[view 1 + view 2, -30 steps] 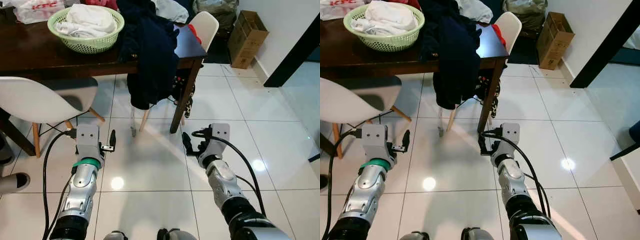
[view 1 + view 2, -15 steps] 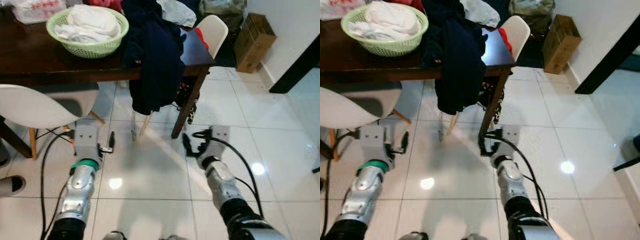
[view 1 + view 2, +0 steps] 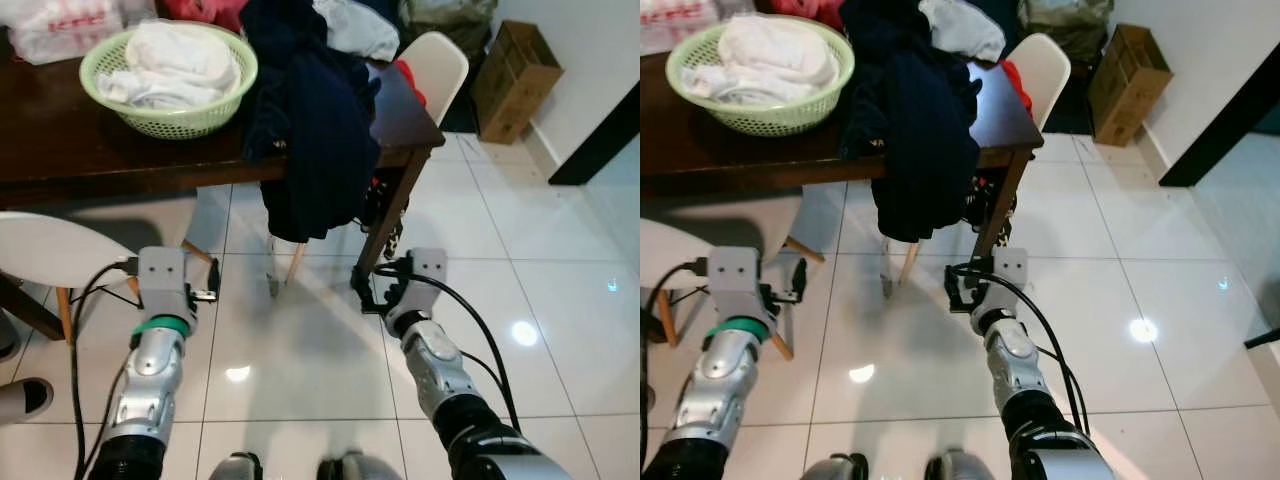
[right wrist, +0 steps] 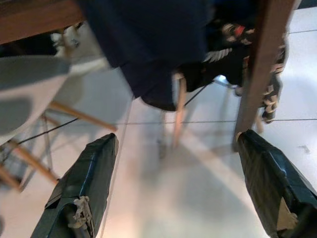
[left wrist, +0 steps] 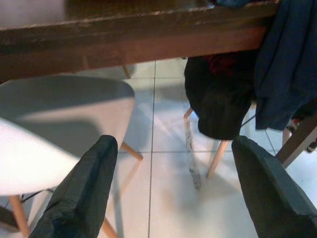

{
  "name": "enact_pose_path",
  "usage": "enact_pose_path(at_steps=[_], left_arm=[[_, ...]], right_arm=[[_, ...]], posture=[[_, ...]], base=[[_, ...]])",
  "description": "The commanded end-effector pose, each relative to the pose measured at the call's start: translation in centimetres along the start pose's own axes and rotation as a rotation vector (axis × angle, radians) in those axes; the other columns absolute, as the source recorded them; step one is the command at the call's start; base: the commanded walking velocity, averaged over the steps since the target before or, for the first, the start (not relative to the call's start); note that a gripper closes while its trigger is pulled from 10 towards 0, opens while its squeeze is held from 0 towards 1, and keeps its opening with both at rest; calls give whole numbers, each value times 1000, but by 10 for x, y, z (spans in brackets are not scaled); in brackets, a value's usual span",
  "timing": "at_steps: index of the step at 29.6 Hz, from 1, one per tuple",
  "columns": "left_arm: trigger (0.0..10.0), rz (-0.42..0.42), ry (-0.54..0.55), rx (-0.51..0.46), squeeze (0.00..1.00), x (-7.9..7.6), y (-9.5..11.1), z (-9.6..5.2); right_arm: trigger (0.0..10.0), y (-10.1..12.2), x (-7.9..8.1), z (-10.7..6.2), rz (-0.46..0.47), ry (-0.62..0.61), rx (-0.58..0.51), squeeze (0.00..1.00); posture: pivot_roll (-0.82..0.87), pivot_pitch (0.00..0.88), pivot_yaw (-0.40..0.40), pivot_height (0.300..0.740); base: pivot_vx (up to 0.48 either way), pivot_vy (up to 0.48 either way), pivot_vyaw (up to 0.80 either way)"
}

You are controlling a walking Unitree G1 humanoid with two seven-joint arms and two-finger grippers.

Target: Hang hanger

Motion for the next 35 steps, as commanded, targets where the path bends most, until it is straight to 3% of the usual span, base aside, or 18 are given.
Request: enact_pose_path(at_steps=[1, 6, 7, 8, 9, 10, 11, 13, 16, 22, 35], left_arm=[[10000, -13, -10, 4, 0, -4, 0, -1], [10000, -5, -13, -24, 0, -3, 11, 3], [10000, 6, -10, -72, 0, -2, 28, 7], [10000, 6, -10, -72, 0, -2, 28, 7], [10000, 18, -10, -121, 0, -1, 46, 11], [10000, 18, -10, -121, 0, -1, 46, 11], [10000, 33, -11, -171, 0, -1, 65, 15], [10000, 33, -11, -171, 0, -1, 65, 15], [10000, 73, -1, -279, 0, 3, 106, 21], [10000, 94, -1, -351, 0, 7, 137, 24], [10000, 124, -33, -418, 0, 6, 175, 28]], right_arm=[[10000, -6, -7, -3, 21, -23, 18, 0], [10000, 4, -6, 0, 31, -20, -15, 0], [10000, 14, -6, 3, 56, -20, -54, 0], [10000, 14, -6, 3, 56, -20, -54, 0], [10000, 23, -6, 5, 81, -19, -90, 0], [10000, 23, -6, 5, 81, -19, -90, 0], [10000, 30, -6, 7, 94, -17, -113, 0], [10000, 30, -6, 7, 94, -17, -113, 0], [10000, 35, -4, 8, 104, -10, -131, 0], [10000, 34, -3, 8, 108, -8, -131, 0], [10000, 32, -5, 8, 116, -12, -125, 0]], posture=[[43, 86, -37, 740], [43, 85, -37, 740], [45, 83, -38, 740], [45, 83, -38, 740], [47, 80, -39, 740], [47, 80, -39, 740], [48, 78, -39, 740], [48, 78, -39, 740], [51, 72, -40, 740], [52, 69, -41, 740], [56, 74, -44, 740]], base=[[311, 0, 0], [311, 0, 0], [315, 0, 0], [315, 0, 0], [322, 0, 0], [322, 0, 0], [319, 0, 0], [319, 0, 0], [322, 0, 0], [324, 0, 0], [337, 0, 0]])
Point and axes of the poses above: a point about 5 cm out from each wrist's last joint towards the gripper, its own z axis pointing out of the wrist towards the gripper, its own y axis along the axis of the wrist's last joint, x = y × z, the point moved 6 cm from there along z, pointing out of the wrist towards the gripper, and after that the axes turned 5 degrees about -z, right-handed, at the moved point
